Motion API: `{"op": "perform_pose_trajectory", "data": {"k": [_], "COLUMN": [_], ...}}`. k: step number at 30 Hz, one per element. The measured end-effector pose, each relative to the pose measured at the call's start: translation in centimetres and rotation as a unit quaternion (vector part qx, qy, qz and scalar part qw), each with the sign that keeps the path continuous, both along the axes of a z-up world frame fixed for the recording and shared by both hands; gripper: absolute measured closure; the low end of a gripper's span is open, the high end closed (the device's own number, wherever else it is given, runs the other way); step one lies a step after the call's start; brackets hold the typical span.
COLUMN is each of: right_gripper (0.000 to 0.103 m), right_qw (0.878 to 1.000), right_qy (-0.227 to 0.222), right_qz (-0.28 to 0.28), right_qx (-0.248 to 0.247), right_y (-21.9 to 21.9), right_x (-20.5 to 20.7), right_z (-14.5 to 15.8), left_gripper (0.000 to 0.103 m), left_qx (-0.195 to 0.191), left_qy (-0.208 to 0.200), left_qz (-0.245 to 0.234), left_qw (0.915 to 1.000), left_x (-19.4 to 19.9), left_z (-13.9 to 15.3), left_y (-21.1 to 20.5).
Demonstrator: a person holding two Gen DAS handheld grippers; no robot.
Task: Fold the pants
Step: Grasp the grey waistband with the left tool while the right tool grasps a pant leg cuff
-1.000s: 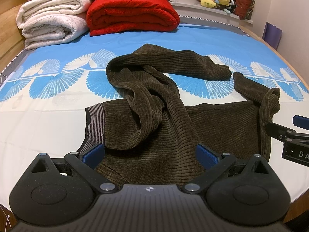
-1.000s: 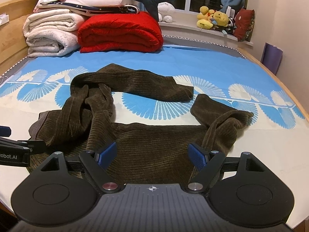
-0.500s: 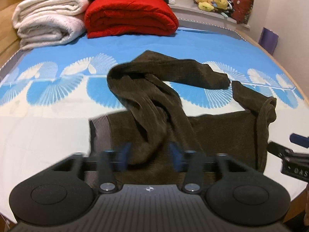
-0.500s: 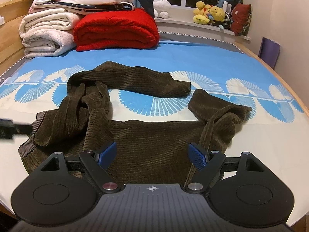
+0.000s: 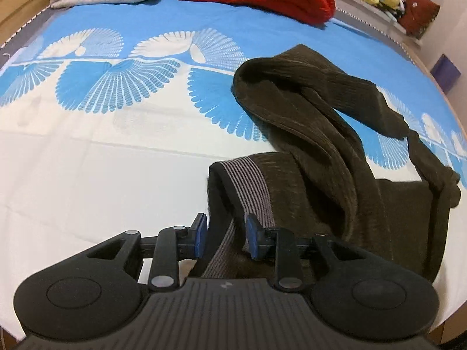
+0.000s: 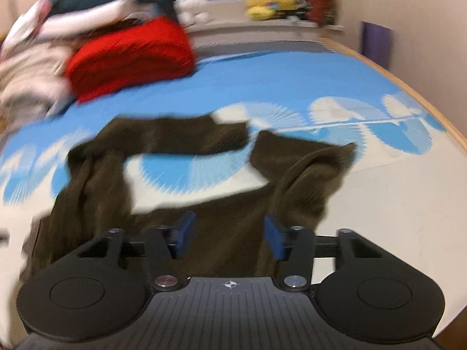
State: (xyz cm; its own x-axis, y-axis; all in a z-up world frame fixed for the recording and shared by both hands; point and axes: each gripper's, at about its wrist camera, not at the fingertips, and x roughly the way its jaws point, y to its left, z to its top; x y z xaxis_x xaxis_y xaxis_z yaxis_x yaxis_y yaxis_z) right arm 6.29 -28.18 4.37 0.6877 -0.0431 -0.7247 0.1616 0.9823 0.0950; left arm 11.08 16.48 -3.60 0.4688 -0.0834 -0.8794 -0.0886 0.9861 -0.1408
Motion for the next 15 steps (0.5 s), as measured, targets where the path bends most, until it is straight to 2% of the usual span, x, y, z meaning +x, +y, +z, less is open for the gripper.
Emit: {"op": "perform_pose_trajectory", "data": {"k": [2, 3, 4, 5, 6, 10, 13, 15], "right_gripper": [0.053, 0.053, 0.050, 0.050, 0.050, 0.040, 0.034, 0.031], "right_qw": [0.999, 0.998, 0.996, 0.995, 0.995, 0.992, 0.989, 0.987], "right_qy": [-0.013, -0.014, -0.009, -0.001, 0.015, 0.105, 0.142, 0.159], "right_qz": [-0.047, -0.067, -0.086, -0.096, -0.096, -0.058, -0.019, 0.002], "right_qx": [0.011, 0.009, 0.006, 0.005, 0.009, 0.034, 0.037, 0.024], "right_y": [-3.7, -5.1, -6.5, -7.6, -8.4, -8.7, -7.2, -5.8], "right_x": [1.8, 2.5, 3.4, 4.2, 5.1, 7.8, 9.4, 10.2], "right_z": [0.4, 0.1, -0.4, -1.0, -2.1, -6.8, -8.9, -9.8], "left_gripper": [0.070, 0.066, 0.060, 0.046, 0.038, 0.025, 0.023, 0.018], "left_qx": [0.000, -0.007, -0.021, -0.033, -0.037, -0.040, -0.008, 0.026], "left_qy": [0.035, 0.038, 0.031, 0.035, 0.046, 0.052, 0.072, 0.085], "left_qz": [-0.001, -0.001, -0.005, -0.011, -0.017, -0.050, -0.103, -0.135], "left_qw": [0.9994, 0.9993, 0.9993, 0.9988, 0.9981, 0.9966, 0.9921, 0.9868], "left_x": [0.8, 1.1, 1.2, 1.4, 1.5, 1.8, 1.9, 2.0], "left_z": [-1.2, -1.4, -1.5, -1.7, -1.9, -2.7, -3.8, -5.0], "left_y": [0.3, 0.5, 0.8, 0.9, 0.8, -0.2, -1.8, -2.9]}}
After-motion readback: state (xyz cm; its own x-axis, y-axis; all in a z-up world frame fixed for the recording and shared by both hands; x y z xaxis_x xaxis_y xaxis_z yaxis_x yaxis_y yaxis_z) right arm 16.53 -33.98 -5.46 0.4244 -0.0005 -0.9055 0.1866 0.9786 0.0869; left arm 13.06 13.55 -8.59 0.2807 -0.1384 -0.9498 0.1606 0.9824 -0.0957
